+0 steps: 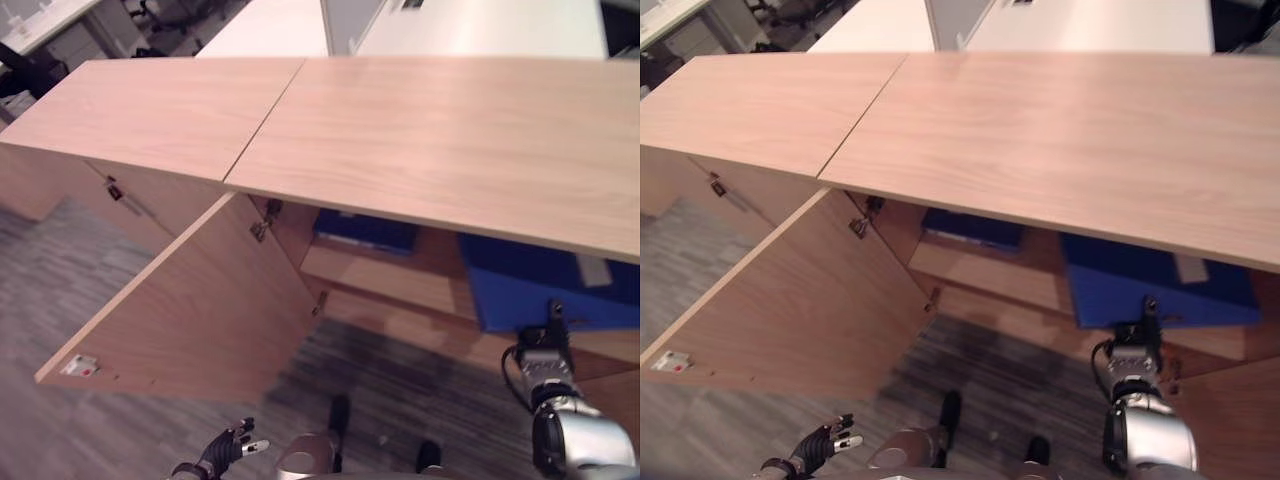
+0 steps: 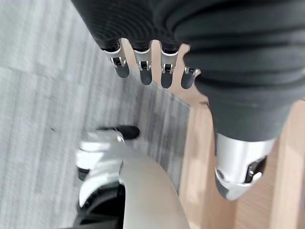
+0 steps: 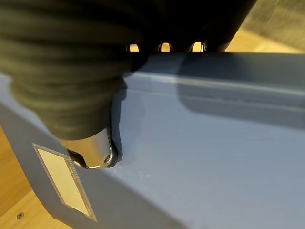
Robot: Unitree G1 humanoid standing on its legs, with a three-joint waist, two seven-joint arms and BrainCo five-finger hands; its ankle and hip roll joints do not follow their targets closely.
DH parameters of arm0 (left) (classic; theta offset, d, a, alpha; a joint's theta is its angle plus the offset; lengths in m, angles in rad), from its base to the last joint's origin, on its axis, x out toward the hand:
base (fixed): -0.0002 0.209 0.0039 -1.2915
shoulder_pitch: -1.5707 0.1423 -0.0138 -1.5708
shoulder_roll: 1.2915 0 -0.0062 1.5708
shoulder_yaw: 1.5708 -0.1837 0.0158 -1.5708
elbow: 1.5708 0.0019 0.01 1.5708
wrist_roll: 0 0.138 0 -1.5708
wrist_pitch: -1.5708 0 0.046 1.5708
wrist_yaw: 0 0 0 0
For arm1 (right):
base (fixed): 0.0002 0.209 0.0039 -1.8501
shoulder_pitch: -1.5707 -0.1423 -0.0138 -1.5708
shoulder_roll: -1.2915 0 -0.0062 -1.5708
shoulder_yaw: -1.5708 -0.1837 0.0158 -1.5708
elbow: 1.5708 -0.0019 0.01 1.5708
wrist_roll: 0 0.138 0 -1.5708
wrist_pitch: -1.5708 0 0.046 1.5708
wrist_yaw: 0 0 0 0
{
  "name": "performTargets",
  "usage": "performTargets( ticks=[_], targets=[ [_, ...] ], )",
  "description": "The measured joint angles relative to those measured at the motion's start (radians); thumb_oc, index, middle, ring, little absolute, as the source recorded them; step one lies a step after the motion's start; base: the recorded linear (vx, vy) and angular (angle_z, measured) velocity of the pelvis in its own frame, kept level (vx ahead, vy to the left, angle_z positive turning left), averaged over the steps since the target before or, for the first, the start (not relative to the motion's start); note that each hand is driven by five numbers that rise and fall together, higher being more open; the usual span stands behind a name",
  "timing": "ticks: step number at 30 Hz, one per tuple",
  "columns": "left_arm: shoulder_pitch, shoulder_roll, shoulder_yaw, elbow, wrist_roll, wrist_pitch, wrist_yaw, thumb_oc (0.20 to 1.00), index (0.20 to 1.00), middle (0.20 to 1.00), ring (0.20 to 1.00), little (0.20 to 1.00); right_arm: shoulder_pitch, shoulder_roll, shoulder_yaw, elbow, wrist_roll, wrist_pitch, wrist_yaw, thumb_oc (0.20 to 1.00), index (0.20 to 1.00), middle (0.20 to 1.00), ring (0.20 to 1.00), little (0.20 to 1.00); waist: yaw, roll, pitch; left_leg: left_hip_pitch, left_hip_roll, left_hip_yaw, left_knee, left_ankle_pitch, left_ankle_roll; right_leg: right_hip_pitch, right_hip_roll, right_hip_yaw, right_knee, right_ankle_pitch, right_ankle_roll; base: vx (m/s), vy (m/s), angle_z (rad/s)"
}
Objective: Put the empty folder in the office cabinet
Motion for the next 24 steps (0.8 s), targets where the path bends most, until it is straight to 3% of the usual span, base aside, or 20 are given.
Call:
performTargets(
  ticks=[3,6,8,10,12,13,14,15,18,20,22,24],
  targets=[
    [-0.026,0.003,-0.064,-0.003,-0.001,-0.010,0.012,1.000,1.000,1.000,1.000,1.000,-0.159,-0.088,0.004,0.074,0.000,-0.011,-0.021,0.200,0.200,0.200,0.200,0.200,0.026,0.061,0.042,-0.057,0.003,-0.007,0.000,0.015,-0.009,-0.080,-0.004,-0.004,0.059,-0.017,0.002,-0.11,-0.007,0.06],
    [-0.042,0.001,-0.084,-0.003,-0.001,-0.009,0.014,1.000,1.000,1.000,1.000,1.000,-0.214,-0.117,0.001,0.077,0.006,-0.025,-0.028,0.200,0.200,0.200,0.200,0.200,0.039,0.077,0.056,-0.096,0.001,-0.014,0.004,0.031,-0.003,-0.140,-0.010,-0.005,0.117,-0.034,0.000,-0.06,-0.107,0.08],
    [-0.055,0.010,-0.084,-0.013,-0.001,-0.012,0.014,1.000,1.000,1.000,1.000,1.000,-0.218,-0.124,0.001,0.082,0.020,-0.029,-0.033,0.200,0.200,0.200,0.200,0.200,0.050,0.061,0.070,-0.111,-0.006,-0.020,0.025,0.031,-0.004,-0.174,-0.018,-0.007,0.193,-0.077,-0.001,-0.06,-0.169,0.19],
    [-0.088,0.020,-0.081,-0.014,-0.001,-0.017,0.015,1.000,1.000,1.000,1.000,1.000,-0.263,-0.128,-0.004,0.109,0.029,-0.039,-0.049,0.200,0.200,0.200,0.200,0.200,0.050,0.030,0.094,-0.167,-0.021,-0.036,0.087,0.027,-0.010,-0.245,-0.043,-0.034,0.330,-0.164,-0.017,-0.06,-0.201,0.51],
    [-0.111,0.034,-0.083,-0.034,-0.003,-0.017,0.021,1.000,1.000,1.000,1.000,1.000,-0.318,-0.133,-0.017,0.110,0.037,-0.050,-0.067,0.200,0.200,0.200,0.200,0.200,0.068,0.006,0.127,-0.216,-0.024,-0.043,0.138,0.033,-0.039,-0.324,-0.052,-0.042,0.467,-0.235,-0.057,-0.07,-0.171,0.45],
    [-0.122,0.048,-0.085,-0.042,-0.003,-0.020,0.019,1.000,1.000,1.000,1.000,1.000,-0.345,-0.136,-0.020,0.109,0.037,-0.055,-0.068,0.200,0.200,0.200,0.200,0.200,0.069,-0.013,0.143,-0.250,-0.037,-0.031,0.172,0.040,-0.053,-0.349,-0.076,-0.037,0.495,-0.244,-0.067,-0.01,-0.117,0.32],
    [-0.141,0.048,-0.094,-0.039,-0.004,-0.015,0.020,1.000,1.000,1.000,1.000,1.000,-0.371,-0.148,-0.017,0.109,0.036,-0.059,-0.071,0.200,0.200,0.200,0.200,0.200,0.072,-0.008,0.156,-0.272,-0.027,0.016,0.191,0.039,-0.068,-0.358,-0.078,-0.054,0.525,-0.252,-0.084,0.06,-0.079,0.39],
    [-0.146,0.053,-0.111,-0.028,-0.004,-0.010,0.023,1.000,1.000,1.000,1.000,1.000,-0.422,-0.151,-0.012,0.109,0.040,-0.061,-0.104,0.200,0.200,0.200,0.200,0.200,0.074,0.008,0.170,-0.285,0.006,0.143,0.224,-0.018,0.001,-0.370,-0.068,-0.073,0.575,-0.280,-0.102,0.06,-0.044,0.26],
    [-0.147,0.053,-0.137,-0.029,-0.004,-0.007,0.032,1.000,1.000,1.000,1.000,1.000,-0.472,-0.145,0.019,0.121,0.045,-0.075,-0.128,0.200,0.200,0.200,0.200,0.200,0.091,-0.004,0.184,-0.304,-0.010,0.129,0.255,-0.034,0.009,-0.414,-0.068,-0.037,0.615,-0.302,-0.093,0.14,-0.016,-0.13],
    [-0.146,0.045,-0.163,-0.034,-0.002,-0.005,0.036,1.000,1.000,1.000,1.000,1.000,-0.483,-0.144,0.059,0.121,0.045,-0.097,-0.128,0.200,0.200,0.200,0.200,0.200,0.101,-0.008,0.187,-0.297,-0.045,0.062,0.215,-0.046,0.015,-0.426,-0.059,-0.003,0.581,-0.270,-0.069,0.08,0.004,-0.46],
    [-0.140,0.049,-0.157,-0.056,-0.001,-0.005,0.039,1.000,1.000,1.000,1.000,1.000,-0.489,-0.142,0.074,0.120,0.045,-0.097,-0.130,0.200,0.200,0.200,0.200,0.200,0.109,-0.015,0.191,-0.277,-0.044,0.078,0.182,-0.013,0.024,-0.424,-0.049,0.009,0.552,-0.241,-0.068,0.03,-0.003,-0.40],
    [-0.155,0.076,-0.153,-0.079,-0.001,-0.011,0.038,1.000,1.000,1.000,1.000,1.000,-0.491,-0.144,0.094,0.121,0.045,-0.096,-0.140,0.200,0.200,0.200,0.200,0.200,0.105,-0.037,0.207,-0.288,-0.051,0.089,0.209,-0.023,0.041,-0.426,-0.061,0.020,0.548,-0.235,-0.058,0.07,0.033,-0.14]
  ],
)
